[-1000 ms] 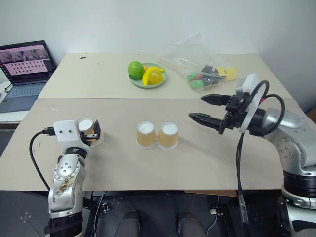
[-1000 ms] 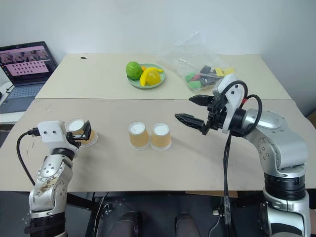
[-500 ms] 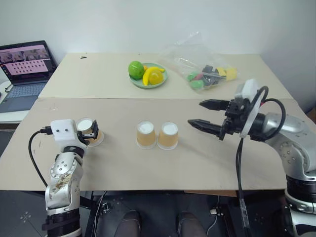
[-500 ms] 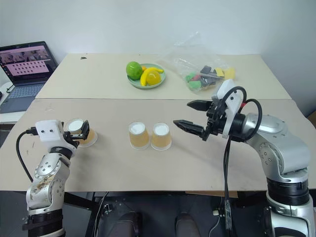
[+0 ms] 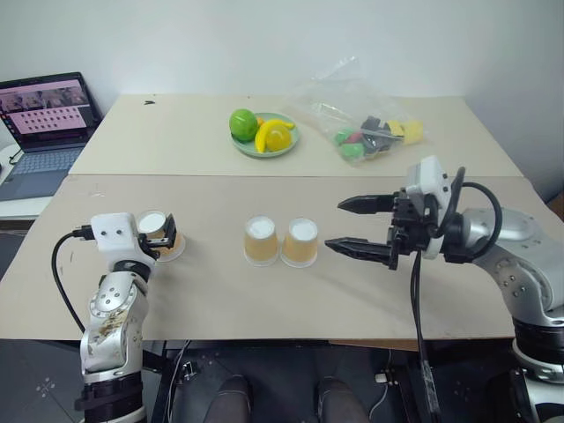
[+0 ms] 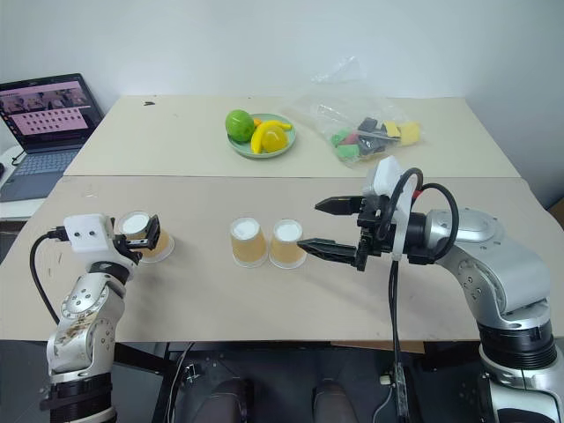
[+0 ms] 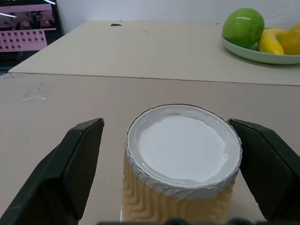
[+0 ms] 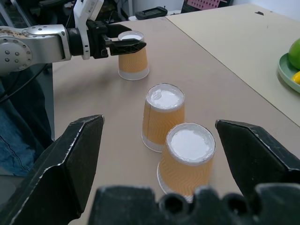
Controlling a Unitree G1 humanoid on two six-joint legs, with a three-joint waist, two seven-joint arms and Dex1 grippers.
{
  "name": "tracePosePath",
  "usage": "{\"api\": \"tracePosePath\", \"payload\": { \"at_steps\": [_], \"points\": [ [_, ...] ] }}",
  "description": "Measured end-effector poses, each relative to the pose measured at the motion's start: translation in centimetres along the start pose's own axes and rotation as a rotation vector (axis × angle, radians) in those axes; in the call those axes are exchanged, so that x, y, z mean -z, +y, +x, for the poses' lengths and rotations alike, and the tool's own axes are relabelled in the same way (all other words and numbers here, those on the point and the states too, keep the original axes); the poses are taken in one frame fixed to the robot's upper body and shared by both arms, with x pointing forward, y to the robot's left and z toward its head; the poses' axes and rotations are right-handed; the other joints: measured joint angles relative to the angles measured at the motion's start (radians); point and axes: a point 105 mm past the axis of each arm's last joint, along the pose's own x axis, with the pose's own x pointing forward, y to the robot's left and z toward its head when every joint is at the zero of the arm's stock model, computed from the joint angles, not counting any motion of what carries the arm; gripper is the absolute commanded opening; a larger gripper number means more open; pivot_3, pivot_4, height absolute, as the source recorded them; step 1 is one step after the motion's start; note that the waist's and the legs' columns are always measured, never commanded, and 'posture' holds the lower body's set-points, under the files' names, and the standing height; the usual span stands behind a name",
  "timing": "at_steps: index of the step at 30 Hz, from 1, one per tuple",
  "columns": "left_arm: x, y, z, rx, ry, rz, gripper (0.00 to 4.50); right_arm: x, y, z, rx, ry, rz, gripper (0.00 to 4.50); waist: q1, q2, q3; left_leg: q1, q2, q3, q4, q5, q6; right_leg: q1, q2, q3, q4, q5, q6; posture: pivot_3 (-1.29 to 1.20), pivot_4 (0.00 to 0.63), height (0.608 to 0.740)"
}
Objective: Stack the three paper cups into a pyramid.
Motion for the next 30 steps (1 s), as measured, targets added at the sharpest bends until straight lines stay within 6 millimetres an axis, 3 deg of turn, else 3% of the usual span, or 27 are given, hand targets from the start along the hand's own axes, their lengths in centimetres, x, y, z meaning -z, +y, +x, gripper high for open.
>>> {"api": "tracePosePath", "payload": {
  "at_steps": [1, 4, 19, 27, 30],
  "points": [
    [0.0, 0.0, 0.0, 0.001, 0.0, -0.004, 4.5, 0.0, 0.0, 0.0, 0.002, 0.001, -0.001, 4.47, 0.0, 0.0, 0.0, 0.0, 0.0, 0.0, 0.0, 0.0, 0.0, 0.0, 0.0, 0.0, 0.0, 0.0, 0.0, 0.0, 0.15, 0.74],
    [0.0, -0.1, 0.0, 0.008, -0.001, -0.017, 3.82, 0.0, -0.1, 0.0, 0.007, 0.002, -0.001, 4.5, 0.0, 0.0, 0.0, 0.0, 0.0, 0.0, 0.0, 0.0, 0.0, 0.0, 0.0, 0.0, 0.0, 0.0, 0.0, 0.0, 0.15, 0.74],
    [0.0, -0.2, 0.2, 0.021, 0.02, -0.028, 3.82, 0.4, -0.4, -0.1, 0.037, 0.013, 0.004, 4.5, 0.0, 0.0, 0.0, 0.0, 0.0, 0.0, 0.0, 0.0, 0.0, 0.0, 0.0, 0.0, 0.0, 0.0, 0.0, 0.0, 0.15, 0.74],
    [-3.6, -0.6, 1.7, 0.104, -0.073, 0.026, 3.82, 0.6, -0.9, -0.1, 0.073, 0.012, -0.006, 4.5, 0.0, 0.0, 0.0, 0.0, 0.0, 0.0, 0.0, 0.0, 0.0, 0.0, 0.0, 0.0, 0.0, 0.0, 0.0, 0.0, 0.15, 0.74],
    [-3.5, -0.5, 2.1, 0.118, -0.061, 0.028, 3.82, 0.6, -0.9, 0.0, 0.076, 0.013, -0.007, 4.5, -0.001, 0.0, 0.0, 0.0, 0.0, 0.0, 0.0, 0.0, 0.0, 0.0, 0.0, 0.0, 0.0, 0.0, 0.0, 0.0, 0.15, 0.74]
  ]
}}
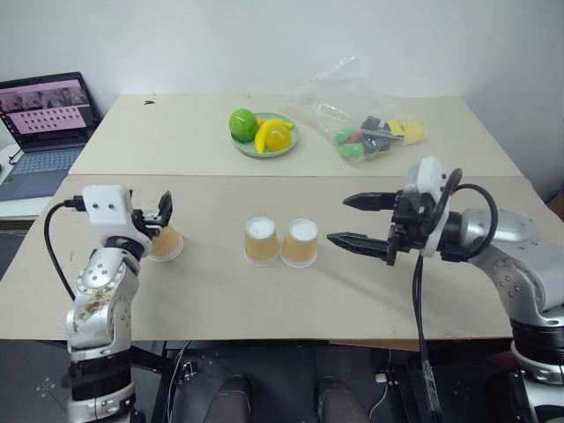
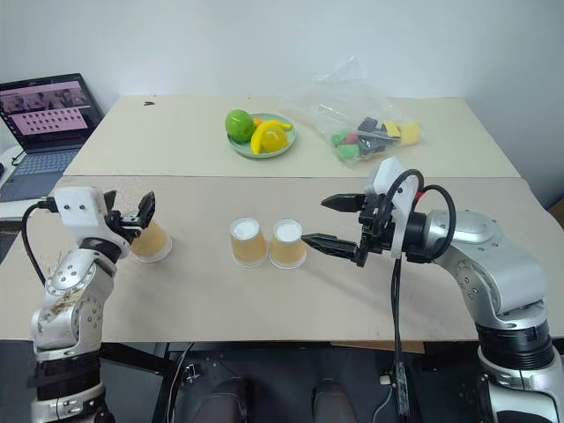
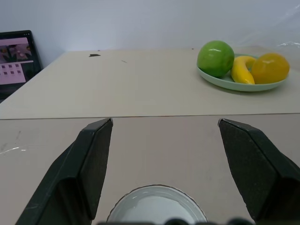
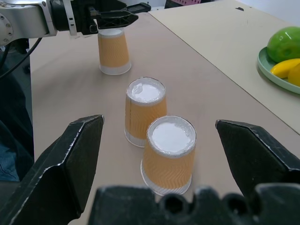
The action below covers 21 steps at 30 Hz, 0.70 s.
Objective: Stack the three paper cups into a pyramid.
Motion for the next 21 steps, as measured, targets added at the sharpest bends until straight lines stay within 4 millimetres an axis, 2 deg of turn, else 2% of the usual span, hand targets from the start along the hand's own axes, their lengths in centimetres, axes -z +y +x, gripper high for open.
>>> {"api": "tracePosePath", "payload": {
  "at_steps": [7, 21],
  "points": [
    [0.4, 0.3, -0.1, -0.01, 0.014, 0.0, 3.82, 0.1, -0.2, 0.0, 0.012, 0.003, 0.001, 4.5, 0.001, 0.0, 0.0, 0.0, 0.0, 0.0, 0.0, 0.0, 0.0, 0.0, 0.0, 0.0, 0.0, 0.0, 0.0, 0.0, 0.15, 0.74],
    [2.2, 0.1, -1.7, -0.039, 0.056, -0.023, 3.82, 0.1, -0.1, 0.0, 0.008, -0.001, 0.004, 4.5, 0.002, 0.0, 0.0, 0.0, 0.0, 0.0, 0.0, 0.0, 0.0, 0.0, 0.0, 0.0, 0.0, 0.0, 0.0, 0.0, 0.15, 0.74]
  ]
}}
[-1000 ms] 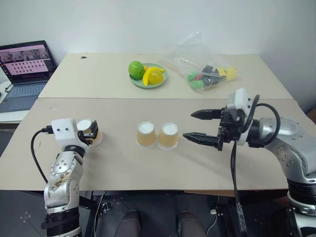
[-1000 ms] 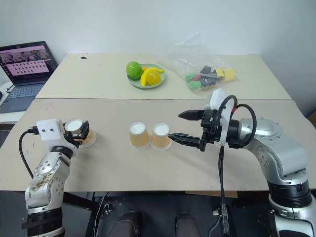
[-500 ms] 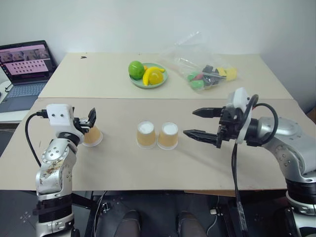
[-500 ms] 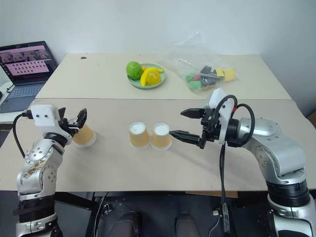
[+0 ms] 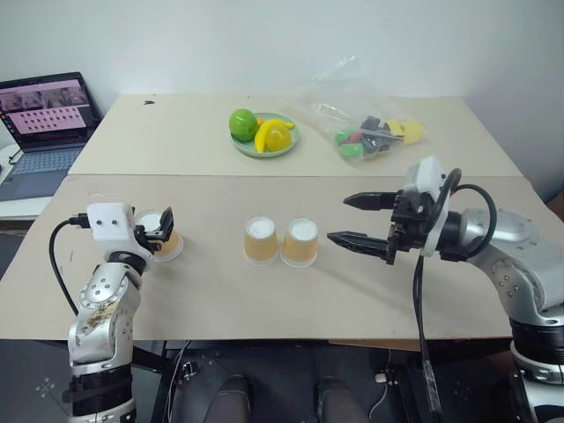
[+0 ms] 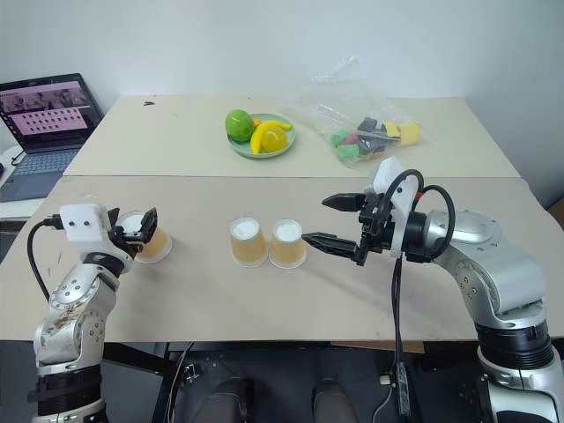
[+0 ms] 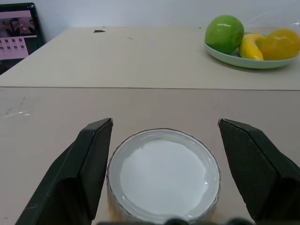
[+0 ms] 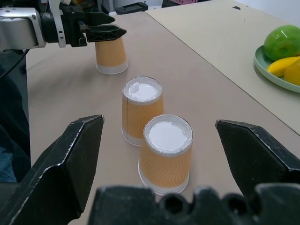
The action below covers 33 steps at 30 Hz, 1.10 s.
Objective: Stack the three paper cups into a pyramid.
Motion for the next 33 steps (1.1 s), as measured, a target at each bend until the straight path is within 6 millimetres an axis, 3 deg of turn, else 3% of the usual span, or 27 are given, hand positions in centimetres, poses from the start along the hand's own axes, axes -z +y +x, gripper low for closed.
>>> {"api": "tracePosePath", "payload": {
  "at_steps": [23, 24, 27, 33],
  "points": [
    [0.76, 0.15, -0.01, 0.0, 0.038, -0.012, 3.82, -0.03, 0.0, 0.01, 0.001, -0.003, 0.003, 4.5, 0.0, 0.0, 0.0, 0.0, 0.0, 0.0, 0.0, 0.0, 0.0, 0.0, 0.0, 0.0, 0.0, 0.0, 0.0, 0.0, 0.15, 0.74],
    [0.75, 0.14, 0.0, 0.001, 0.037, -0.013, 3.32, -0.03, 0.0, 0.01, 0.001, -0.003, 0.003, 4.5, 0.0, 0.0, 0.0, 0.0, 0.0, 0.0, 0.0, 0.0, 0.0, 0.0, 0.0, 0.0, 0.0, 0.0, 0.0, 0.0, 0.15, 0.74],
    [0.75, 0.11, 0.0, 0.002, 0.037, -0.016, 2.63, -0.03, -0.02, 0.01, 0.003, -0.003, 0.002, 4.5, 0.0, 0.0, 0.0, 0.0, 0.0, 0.0, 0.0, 0.0, 0.0, 0.0, 0.0, 0.0, 0.0, 0.0, 0.0, 0.0, 0.15, 0.74],
    [0.77, 0.11, 0.01, 0.002, 0.038, -0.018, 2.62, -0.03, -0.07, 0.01, 0.007, -0.003, 0.002, 4.5, 0.0, 0.0, 0.0, 0.0, 0.0, 0.0, 0.0, 0.0, 0.0, 0.0, 0.0, 0.0, 0.0, 0.0, 0.0, 0.0, 0.15, 0.74]
  ]
}}
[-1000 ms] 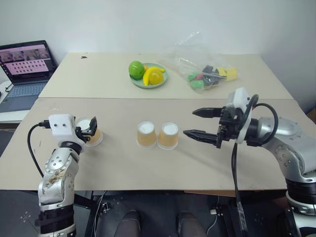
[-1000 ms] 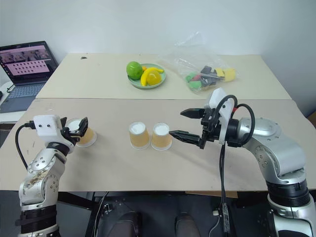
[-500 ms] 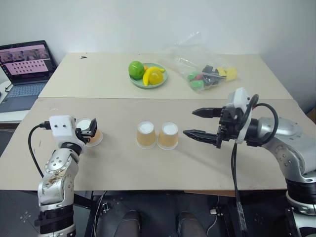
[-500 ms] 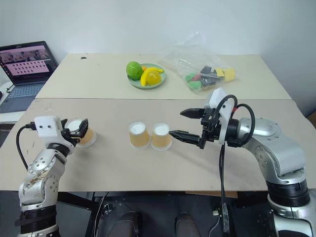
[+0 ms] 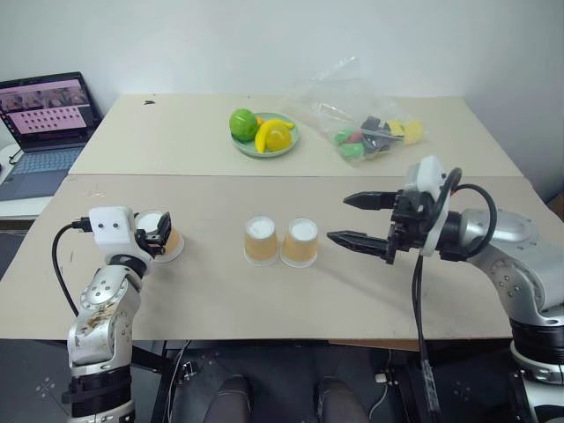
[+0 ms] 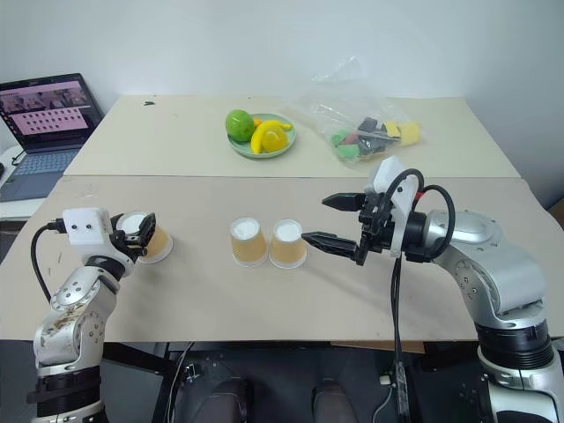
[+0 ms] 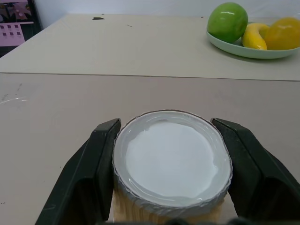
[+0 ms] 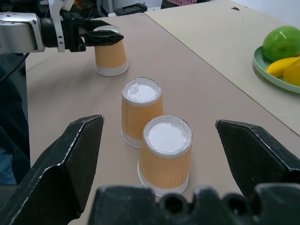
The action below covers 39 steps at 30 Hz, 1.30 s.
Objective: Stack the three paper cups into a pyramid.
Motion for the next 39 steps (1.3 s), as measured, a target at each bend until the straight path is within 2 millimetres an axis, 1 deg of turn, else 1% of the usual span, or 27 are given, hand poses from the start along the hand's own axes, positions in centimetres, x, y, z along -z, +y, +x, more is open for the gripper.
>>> {"api": "tracePosePath", "payload": {
  "at_steps": [6, 8, 9, 13, 14, 15, 17, 18, 19, 21, 22, 24, 25, 26, 27, 28, 30, 33, 36, 39],
  "points": [
    [-0.2, -0.1, 0.4, 0.004, -0.005, -0.005, 2.62, 0.0, -0.1, 0.0, 0.003, 0.001, 0.002, 4.5, 0.0, 0.0, 0.0, 0.0, 0.0, 0.0, 0.0, 0.0, 0.0, 0.0, 0.0, 0.0, 0.0, 0.0, 0.0, 0.0, 0.15, 0.74],
    [-0.9, -0.4, 1.2, 0.034, -0.019, -0.01, 2.62, 0.1, -0.3, 0.0, 0.013, 0.002, 0.005, 4.5, 0.0, 0.0, 0.0, 0.0, 0.0, 0.0, 0.0, 0.0, 0.0, 0.0, 0.0, 0.0, 0.0, 0.0, 0.0, 0.0, 0.15, 0.74],
    [-1.6, -0.7, 1.7, 0.052, -0.035, -0.003, 2.62, 0.0, -0.3, 0.0, 0.017, 0.001, 0.003, 4.5, 0.002, 0.0, 0.0, 0.0, 0.0, -0.001, 0.0, 0.0, 0.0, 0.0, 0.0, -0.001, 0.001, 0.0, 0.0, 0.0, 0.15, 0.74],
    [-5.4, -2.7, 5.1, 0.179, -0.126, 0.017, 2.62, -0.3, -0.6, 0.6, 0.024, -0.007, -0.012, 4.5, 0.004, -0.001, 0.0, -0.001, -0.001, -0.001, 0.001, 0.001, -0.001, 0.0, 0.0, -0.001, -0.001, 0.001, 0.0, 0.0, 0.15, 0.74],
    [-6.3, -3.3, 5.9, 0.213, -0.146, 0.021, 2.62, -0.2, -0.6, 0.7, 0.028, -0.005, -0.015, 4.5, 0.003, -0.002, 0.0, -0.001, -0.001, 0.0, 0.001, 0.001, -0.001, 0.0, 0.0, -0.001, -0.001, 0.001, 0.001, 0.0, 0.15, 0.74],
    [-7.4, -4.2, 7.2, 0.269, -0.163, 0.029, 2.62, 0.0, -0.8, 0.9, 0.041, -0.004, -0.013, 4.5, 0.003, -0.002, 0.0, -0.002, -0.001, -0.001, 0.001, 0.001, -0.001, -0.001, 0.0, -0.001, -0.001, 0.001, 0.001, 0.0, 0.15, 0.74],
    [-9.6, -5.3, 8.5, 0.342, -0.198, 0.051, 2.62, 0.3, -0.7, 1.3, 0.048, -0.003, -0.008, 4.5, 0.002, -0.003, 0.001, -0.005, -0.001, -0.001, 0.001, 0.001, -0.001, -0.002, 0.0, -0.002, -0.001, 0.001, 0.001, 0.0, 0.15, 0.74],
    [-11.4, -6.3, 9.1, 0.41, -0.228, 0.064, 2.62, 0.5, -0.7, 1.4, 0.052, 0.001, -0.005, 4.5, 0.001, -0.003, 0.001, -0.005, -0.001, -0.001, 0.001, 0.001, -0.001, -0.002, 0.0, -0.002, -0.002, 0.001, 0.001, 0.0, 0.15, 0.74],
    [-13.2, -7.8, 9.4, 0.528, -0.251, 0.054, 2.62, 0.7, -0.7, 1.4, 0.066, 0.007, -0.004, 4.5, 0.001, -0.003, 0.001, -0.005, -0.001, -0.001, 0.001, 0.001, -0.001, -0.003, 0.0, -0.002, -0.002, 0.001, 0.001, 0.0, 0.15, 0.74],
    [-15.0, -9.9, 9.1, 0.71, -0.25, 0.029, 2.62, 1.2, -0.7, 1.3, 0.083, 0.013, 0.005, 4.5, -0.001, -0.003, 0.001, -0.008, -0.001, -0.002, 0.001, 0.001, -0.001, -0.004, 0.0, -0.003, -0.001, 0.001, 0.001, 0.0, 0.15, 0.74],
    [-16.2, -11.3, 8.3, 0.862, -0.237, -0.006, 2.62, 1.5, -0.7, 1.2, 0.092, 0.017, 0.011, 4.5, -0.003, -0.003, 0.001, -0.01, -0.001, -0.002, 0.001, 0.001, -0.001, -0.006, 0.0, -0.003, 0.0, 0.001, 0.001, 0.0, 0.15, 0.74],
    [-18.5, -13.9, 5.6, 1.224, -0.194, -0.08, 2.62, 2.2, -0.7, 1.0, 0.122, 0.03, 0.025, 4.5, -0.009, -0.003, 0.001, -0.011, -0.001, -0.002, 0.002, 0.001, -0.001, -0.007, 0.001, -0.003, 0.003, 0.0, 0.001, 0.0, 0.15, 0.74],
    [-18.9, -14.3, 5.0, 1.295, -0.176, -0.092, 2.62, 2.4, -0.7, 0.9, 0.129, 0.033, 0.028, 4.5, -0.014, -0.003, 0.001, -0.01, -0.001, -0.002, 0.002, 0.001, -0.001, -0.007, 0.001, -0.003, 0.003, 0.0, 0.001, 0.0, 0.15, 0.74],
    [-19.2, -14.4, 4.5, 1.353, -0.159, -0.106, 2.62, 2.5, -0.7, 0.9, 0.137, 0.037, 0.029, 4.5, -0.019, -0.003, 0.001, -0.01, -0.001, -0.002, 0.002, 0.001, -0.001, -0.007, 0.001, -0.003, 0.002, 0.0, 0.002, 0.0, 0.15, 0.74],
    [-19.0, -14.7, 4.1, 1.421, -0.12, -0.107, 2.62, 2.6, -0.7, 0.7, 0.153, 0.039, 0.029, 4.5, -0.025, -0.003, 0.001, -0.009, -0.001, -0.002, 0.002, 0.001, -0.001, -0.007, 0.001, -0.003, 0.001, 0.0, 0.002, 0.0, 0.15, 0.74],
    [-18.6, -14.9, 4.0, 1.451, -0.096, -0.1, 2.62, 2.7, -0.7, 0.6, 0.162, 0.038, 0.03, 4.5, -0.028, -0.002, 0.001, -0.008, 0.0, -0.002, 0.002, 0.001, 0.0, -0.006, 0.001, -0.003, 0.002, 0.0, 0.002, 0.0, 0.15, 0.74],
    [-15.9, -15.6, 4.1, 1.515, 0.029, -0.049, 2.62, 3.0, -0.5, 0.3, 0.187, 0.038, 0.032, 4.5, -0.034, -0.002, 0.001, -0.005, 0.0, -0.002, 0.001, 0.001, 0.0, -0.005, 0.001, -0.002, 0.004, 0.0, 0.002, 0.0, 0.15, 0.74],
    [-12.8, -16.3, 4.6, 1.545, 0.133, 0.035, 2.62, 3.2, 0.0, 0.2, 0.211, 0.032, 0.036, 4.5, -0.033, -0.003, 0.001, -0.006, 0.0, -0.002, 0.001, 0.001, -0.001, -0.005, 0.001, -0.002, 0.004, 0.0, 0.002, 0.0, 0.15, 0.74],
    [-11.3, -17.1, 4.6, 1.574, 0.16, 0.125, 2.62, 3.0, 0.0, -0.3, 0.246, 0.019, 0.031, 4.5, -0.028, -0.003, 0.001, -0.011, 0.0, -0.002, 0.002, 0.001, 0.0, -0.009, 0.001, -0.002, 0.004, 0.0, 0.002, 0.0, 0.15, 0.74],
    [-10.5, -17.8, 4.6, 1.599, 0.171, 0.149, 2.62, 3.2, 0.1, -0.5, 0.261, 0.022, 0.036, 4.5, -0.025, -0.003, 0.001, -0.013, -0.001, -0.002, 0.003, 0.001, 0.0, -0.01, 0.001, -0.002, 0.005, 0.0, 0.002, 0.0, 0.15, 0.74]
  ]
}}
